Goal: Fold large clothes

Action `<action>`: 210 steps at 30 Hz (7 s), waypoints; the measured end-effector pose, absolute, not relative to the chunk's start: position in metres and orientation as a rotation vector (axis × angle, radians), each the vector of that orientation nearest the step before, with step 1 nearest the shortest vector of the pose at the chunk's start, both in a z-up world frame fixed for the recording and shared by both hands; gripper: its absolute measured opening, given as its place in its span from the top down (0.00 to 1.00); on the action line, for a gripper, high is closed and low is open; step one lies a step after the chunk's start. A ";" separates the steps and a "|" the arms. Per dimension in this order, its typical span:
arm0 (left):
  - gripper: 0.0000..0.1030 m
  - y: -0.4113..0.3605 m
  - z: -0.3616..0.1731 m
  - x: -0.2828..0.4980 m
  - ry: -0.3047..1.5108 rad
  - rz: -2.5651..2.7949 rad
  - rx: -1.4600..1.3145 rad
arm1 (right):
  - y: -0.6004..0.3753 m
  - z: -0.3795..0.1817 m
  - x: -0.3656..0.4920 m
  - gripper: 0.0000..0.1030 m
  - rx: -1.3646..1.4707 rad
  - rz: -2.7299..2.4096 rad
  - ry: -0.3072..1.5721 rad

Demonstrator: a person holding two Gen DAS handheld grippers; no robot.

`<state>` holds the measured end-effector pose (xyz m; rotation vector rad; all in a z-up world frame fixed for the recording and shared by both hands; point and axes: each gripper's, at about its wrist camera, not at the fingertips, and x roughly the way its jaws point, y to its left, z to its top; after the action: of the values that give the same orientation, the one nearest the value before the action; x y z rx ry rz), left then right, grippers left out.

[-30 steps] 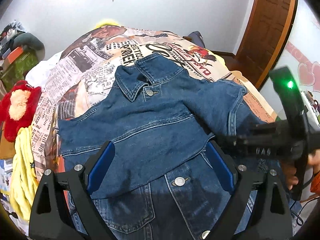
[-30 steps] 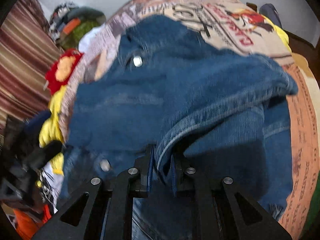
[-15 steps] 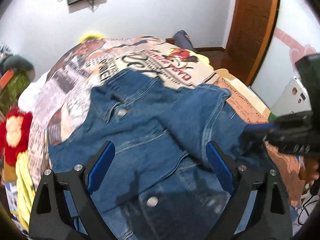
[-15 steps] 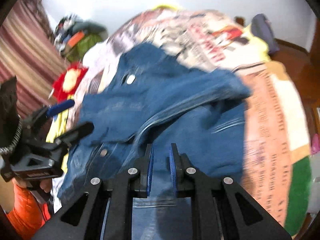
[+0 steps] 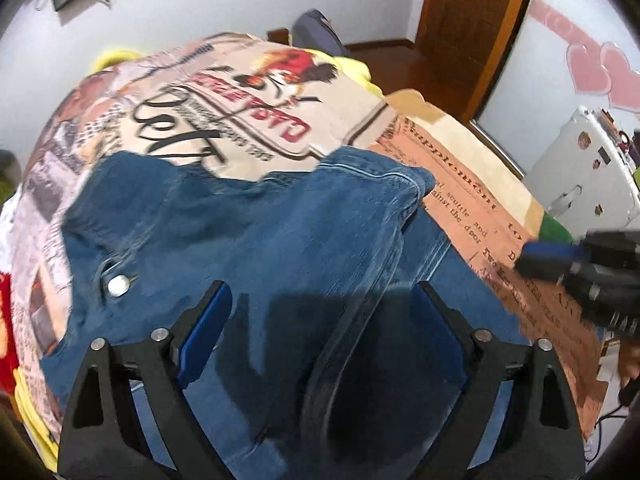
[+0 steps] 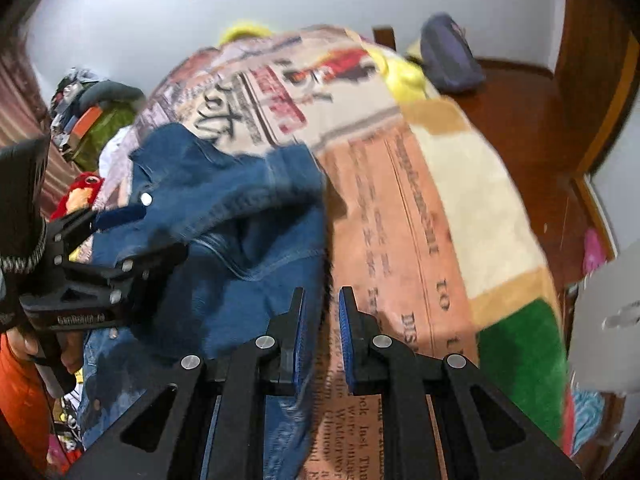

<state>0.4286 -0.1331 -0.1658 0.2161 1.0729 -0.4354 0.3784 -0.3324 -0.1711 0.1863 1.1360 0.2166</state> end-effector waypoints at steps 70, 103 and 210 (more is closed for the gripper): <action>0.55 0.196 -0.251 0.352 1.088 0.004 -0.553 | -0.267 -0.218 0.376 0.88 0.012 0.204 1.224; 0.55 0.172 -0.238 0.315 0.987 0.207 -0.046 | -0.238 -0.215 0.365 0.87 -0.158 0.274 1.166; 0.75 0.227 -0.143 0.398 0.926 0.167 -0.097 | -0.220 -0.101 0.479 0.28 -0.032 0.259 0.879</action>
<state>0.3980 0.2270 -0.1432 -0.0971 0.9256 0.1672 0.4795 -0.2201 -0.1009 -0.0318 0.8786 0.2589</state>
